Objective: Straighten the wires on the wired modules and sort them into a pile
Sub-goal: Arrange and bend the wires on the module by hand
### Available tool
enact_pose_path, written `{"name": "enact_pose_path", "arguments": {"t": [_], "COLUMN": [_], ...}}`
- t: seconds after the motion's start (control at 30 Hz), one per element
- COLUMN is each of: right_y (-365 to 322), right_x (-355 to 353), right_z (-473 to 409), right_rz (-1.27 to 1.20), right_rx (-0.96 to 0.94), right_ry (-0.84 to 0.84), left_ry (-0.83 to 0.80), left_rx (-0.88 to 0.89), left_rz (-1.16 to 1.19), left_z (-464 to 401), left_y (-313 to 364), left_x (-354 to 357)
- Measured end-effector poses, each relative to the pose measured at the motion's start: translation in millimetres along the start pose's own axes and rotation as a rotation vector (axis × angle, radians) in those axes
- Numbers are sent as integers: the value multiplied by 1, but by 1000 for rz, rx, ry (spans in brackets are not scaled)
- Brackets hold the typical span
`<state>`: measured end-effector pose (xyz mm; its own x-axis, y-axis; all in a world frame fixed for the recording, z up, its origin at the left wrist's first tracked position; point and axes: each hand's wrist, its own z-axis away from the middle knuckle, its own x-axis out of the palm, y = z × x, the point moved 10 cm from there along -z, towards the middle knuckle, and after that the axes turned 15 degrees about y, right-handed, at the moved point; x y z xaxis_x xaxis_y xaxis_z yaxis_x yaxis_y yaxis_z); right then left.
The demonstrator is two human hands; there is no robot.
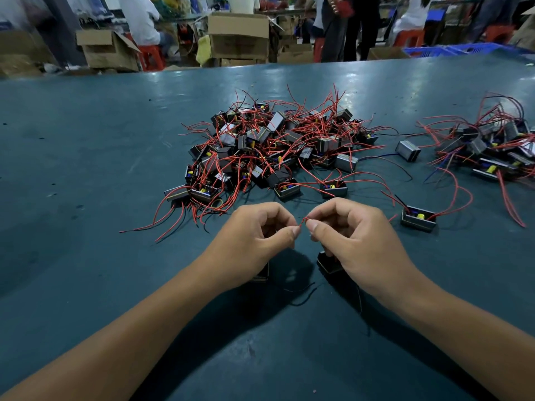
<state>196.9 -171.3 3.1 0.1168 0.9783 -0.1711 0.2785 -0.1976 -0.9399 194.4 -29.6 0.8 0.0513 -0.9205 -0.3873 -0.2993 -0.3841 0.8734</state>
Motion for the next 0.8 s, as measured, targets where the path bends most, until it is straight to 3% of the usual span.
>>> {"name": "enact_pose_path", "arguments": {"t": [0.5, 0.8], "right_y": [0, -12], "right_x": [0, 4], "right_z": [0, 6], "right_rz": [41, 135], "right_rx": [-59, -184], "right_ry": [-1, -60], "left_ry": [-19, 103], "left_rx": [27, 219], "left_rz": [-18, -183], "left_z": [4, 1], "left_y": [6, 26], "left_x": [6, -9]}}
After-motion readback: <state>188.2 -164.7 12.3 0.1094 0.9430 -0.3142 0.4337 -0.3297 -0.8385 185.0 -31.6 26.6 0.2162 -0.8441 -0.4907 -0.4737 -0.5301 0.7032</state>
